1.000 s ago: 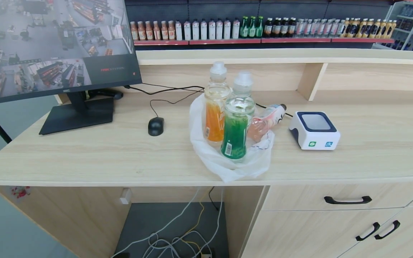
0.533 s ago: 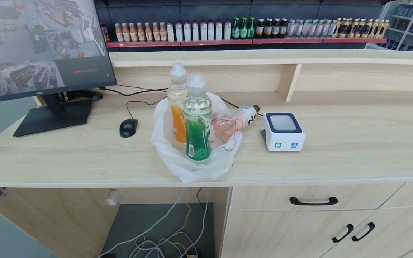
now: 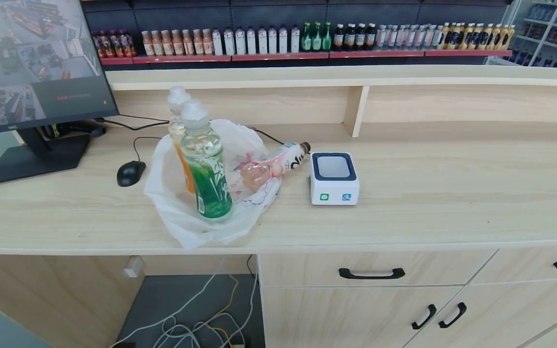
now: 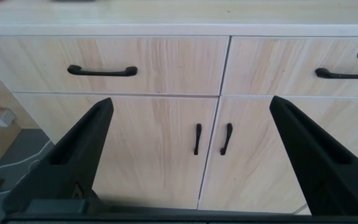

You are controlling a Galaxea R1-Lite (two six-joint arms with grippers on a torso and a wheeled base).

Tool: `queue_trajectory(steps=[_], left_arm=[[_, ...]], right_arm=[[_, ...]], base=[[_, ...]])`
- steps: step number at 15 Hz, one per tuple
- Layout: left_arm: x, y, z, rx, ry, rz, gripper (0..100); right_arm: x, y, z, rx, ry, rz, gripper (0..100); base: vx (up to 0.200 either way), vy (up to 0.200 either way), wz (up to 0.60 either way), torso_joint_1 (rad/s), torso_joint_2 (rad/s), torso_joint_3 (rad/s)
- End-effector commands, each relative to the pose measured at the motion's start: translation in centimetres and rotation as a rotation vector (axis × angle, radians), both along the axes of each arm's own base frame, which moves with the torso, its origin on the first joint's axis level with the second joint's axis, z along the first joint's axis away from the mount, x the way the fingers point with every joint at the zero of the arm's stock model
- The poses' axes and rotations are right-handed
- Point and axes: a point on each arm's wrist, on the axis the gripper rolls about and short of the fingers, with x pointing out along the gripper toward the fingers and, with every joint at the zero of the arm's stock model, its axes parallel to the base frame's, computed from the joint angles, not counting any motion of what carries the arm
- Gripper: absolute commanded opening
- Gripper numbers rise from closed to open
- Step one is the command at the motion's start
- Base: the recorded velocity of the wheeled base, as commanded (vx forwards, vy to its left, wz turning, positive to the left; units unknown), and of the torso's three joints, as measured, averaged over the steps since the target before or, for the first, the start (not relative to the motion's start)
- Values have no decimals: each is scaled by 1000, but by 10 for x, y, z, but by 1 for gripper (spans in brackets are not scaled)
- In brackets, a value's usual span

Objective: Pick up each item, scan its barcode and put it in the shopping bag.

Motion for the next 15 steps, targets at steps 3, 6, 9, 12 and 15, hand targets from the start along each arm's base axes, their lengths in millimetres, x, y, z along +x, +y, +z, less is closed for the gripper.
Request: queue_trajectory(steps=[3, 6, 9, 12, 15], left_arm=[[0, 0, 0, 0, -1, 1, 100], [0, 0, 0, 5, -1, 1, 100], [0, 0, 0, 5, -1, 1, 100], [0, 0, 0, 5, -1, 1, 100], [0, 0, 0, 5, 1, 1, 100]], right_arm=[[0, 0, 0, 0, 0, 1, 100], [0, 0, 0, 0, 0, 1, 100], [0, 0, 0, 0, 0, 1, 100], [0, 0, 0, 0, 0, 1, 100], [0, 0, 0, 18, -1, -16, 100]], base=[[0, -67, 0, 2, -1, 1], [0, 0, 0, 0, 0, 0], [0, 0, 0, 0, 0, 0], [0, 0, 0, 0, 0, 0], [0, 0, 0, 0, 0, 0]])
